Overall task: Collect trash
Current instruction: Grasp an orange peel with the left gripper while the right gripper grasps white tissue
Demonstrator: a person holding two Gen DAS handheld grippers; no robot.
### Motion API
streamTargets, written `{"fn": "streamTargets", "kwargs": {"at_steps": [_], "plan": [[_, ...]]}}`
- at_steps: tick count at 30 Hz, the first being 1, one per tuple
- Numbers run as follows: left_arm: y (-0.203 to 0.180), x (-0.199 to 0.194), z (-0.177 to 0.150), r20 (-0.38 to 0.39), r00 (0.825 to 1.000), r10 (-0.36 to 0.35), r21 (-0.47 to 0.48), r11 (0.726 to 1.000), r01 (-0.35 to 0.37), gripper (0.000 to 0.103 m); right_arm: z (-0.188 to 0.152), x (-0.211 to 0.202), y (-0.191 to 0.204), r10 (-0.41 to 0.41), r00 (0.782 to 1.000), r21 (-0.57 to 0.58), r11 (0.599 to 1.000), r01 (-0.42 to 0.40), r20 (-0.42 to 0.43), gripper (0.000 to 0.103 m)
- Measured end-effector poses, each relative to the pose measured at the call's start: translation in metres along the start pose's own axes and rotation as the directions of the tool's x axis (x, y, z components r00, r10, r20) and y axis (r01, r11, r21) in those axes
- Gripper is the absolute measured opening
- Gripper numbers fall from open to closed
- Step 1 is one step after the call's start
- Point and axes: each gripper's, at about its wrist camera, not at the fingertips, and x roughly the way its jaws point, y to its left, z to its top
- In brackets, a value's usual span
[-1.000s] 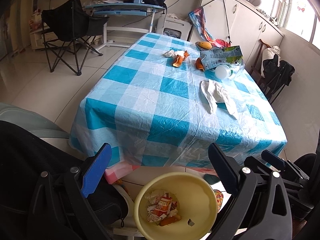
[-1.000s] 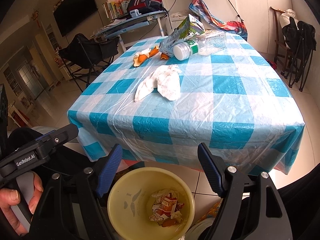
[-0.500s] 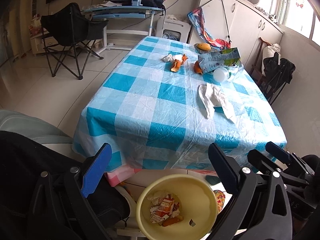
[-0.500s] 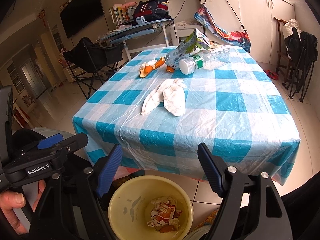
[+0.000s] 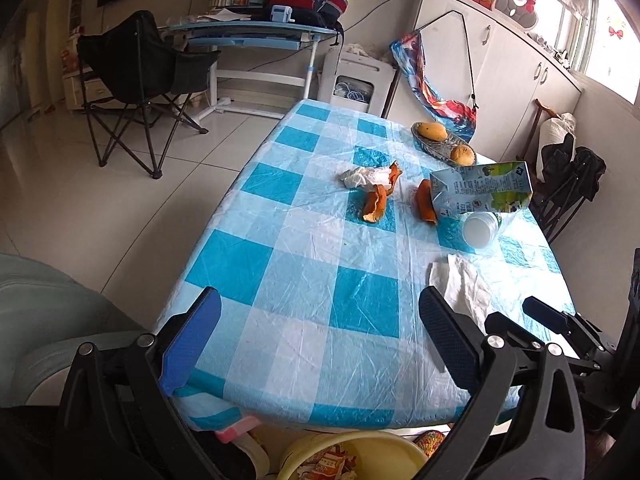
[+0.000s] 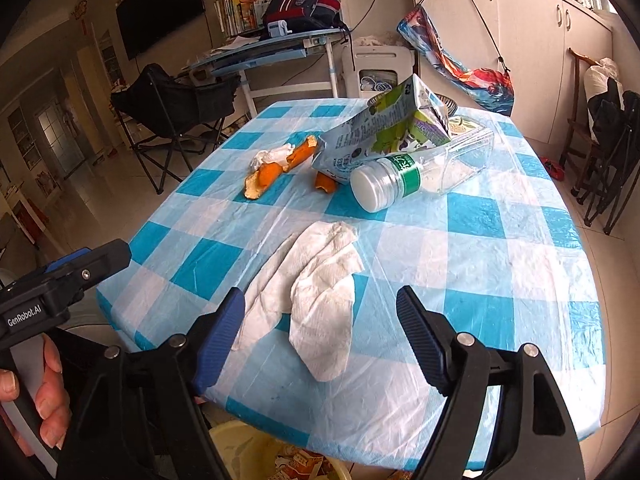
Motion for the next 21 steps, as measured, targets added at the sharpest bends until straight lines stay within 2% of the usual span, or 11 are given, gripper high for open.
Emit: {"fn": "streamTargets", "kwargs": {"at_steps": [4, 8, 12, 13, 15, 17, 18, 19, 20, 21], "plan": [[-0.015, 0.037, 0.021, -0.018, 1.0, -0.017, 0.018, 1.0, 0.017, 0.096, -0.002, 0.02, -0.005, 0.006, 1.0, 0.002, 1.0, -0.006, -0.03, 0.058], [-0.032, 0.075, 0.044, -0.023, 1.0, -0.011, 0.03, 0.999, 0.011, 0.096, 0.0, 0.023, 0.001, -0.01, 1.0, -0.049, 0.999, 0.009, -0.018, 0.055], [-0.042, 0.114, 0.062, -0.05, 0.999, 0.01, 0.031, 0.999, -0.008, 0.093, 0.001, 0.022, 0.006, -0.036, 0.999, -0.09, 0.995, 0.034, -0.02, 0.039], [-0.044, 0.123, 0.065, -0.059, 0.998, 0.011, 0.034, 0.999, -0.009, 0.088, 0.002, 0.023, 0.005, -0.031, 0.999, -0.091, 0.995, 0.029, -0.024, 0.032], [-0.045, 0.139, 0.069, -0.1, 0.995, -0.006, 0.025, 1.0, 0.008, 0.079, 0.003, 0.022, 0.004, -0.012, 1.0, -0.083, 0.996, 0.01, -0.029, 0.028], [-0.047, 0.145, 0.073, -0.103, 0.995, -0.019, 0.02, 1.0, 0.021, 0.071, 0.003, 0.022, 0.002, 0.0, 0.999, -0.071, 0.997, -0.002, -0.033, 0.026], [-0.049, 0.148, 0.074, -0.109, 0.994, -0.021, 0.035, 0.999, 0.024, 0.063, 0.004, 0.023, 0.001, 0.008, 0.999, -0.063, 0.998, -0.01, -0.035, 0.025], [-0.052, 0.148, 0.074, -0.111, 0.993, -0.026, 0.05, 0.998, 0.032, 0.049, 0.005, 0.023, 0.001, 0.015, 0.999, -0.056, 0.998, -0.017, -0.036, 0.025], [-0.054, 0.148, 0.073, -0.117, 0.992, -0.038, 0.066, 0.997, 0.046, 0.04, 0.005, 0.022, 0.001, 0.018, 0.999, -0.053, 0.998, -0.02, -0.036, 0.024], [-0.055, 0.147, 0.071, -0.127, 0.991, -0.046, 0.085, 0.995, 0.057, 0.024, 0.004, 0.021, 0.001, 0.023, 0.999, -0.048, 0.999, -0.025, -0.036, 0.024]]}}
